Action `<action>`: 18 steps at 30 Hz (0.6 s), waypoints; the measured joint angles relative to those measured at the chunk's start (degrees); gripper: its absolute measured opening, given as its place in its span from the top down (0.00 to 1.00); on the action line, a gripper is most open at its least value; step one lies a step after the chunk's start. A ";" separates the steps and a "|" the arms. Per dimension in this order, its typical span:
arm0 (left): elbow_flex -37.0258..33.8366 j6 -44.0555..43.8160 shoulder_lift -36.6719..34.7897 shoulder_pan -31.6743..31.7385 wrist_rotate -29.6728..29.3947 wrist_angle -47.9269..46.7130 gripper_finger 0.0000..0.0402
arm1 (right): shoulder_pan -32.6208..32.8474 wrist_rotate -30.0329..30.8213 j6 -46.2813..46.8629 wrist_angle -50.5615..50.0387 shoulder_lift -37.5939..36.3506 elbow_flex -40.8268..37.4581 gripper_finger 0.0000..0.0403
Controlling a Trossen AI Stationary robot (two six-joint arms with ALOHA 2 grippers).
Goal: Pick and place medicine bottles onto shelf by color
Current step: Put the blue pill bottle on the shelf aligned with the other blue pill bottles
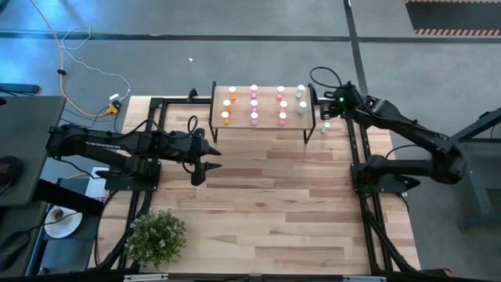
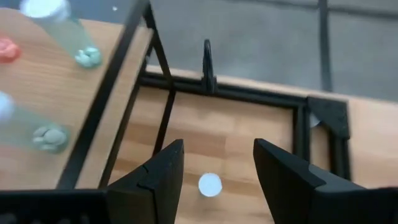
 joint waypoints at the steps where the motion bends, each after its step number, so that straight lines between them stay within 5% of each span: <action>1: 0.00 -0.02 0.00 0.00 0.02 0.00 0.51 | -1.71 -2.19 -0.25 0.72 -0.03 -0.61 0.54; 6: 0.00 0.00 -0.01 0.00 0.02 -0.02 0.51 | -9.22 -12.26 -1.79 3.67 -0.05 -3.57 0.54; 18: 0.00 0.00 0.01 0.00 0.02 -1.28 0.51 | -16.22 -21.77 0.97 4.27 0.27 -6.69 0.54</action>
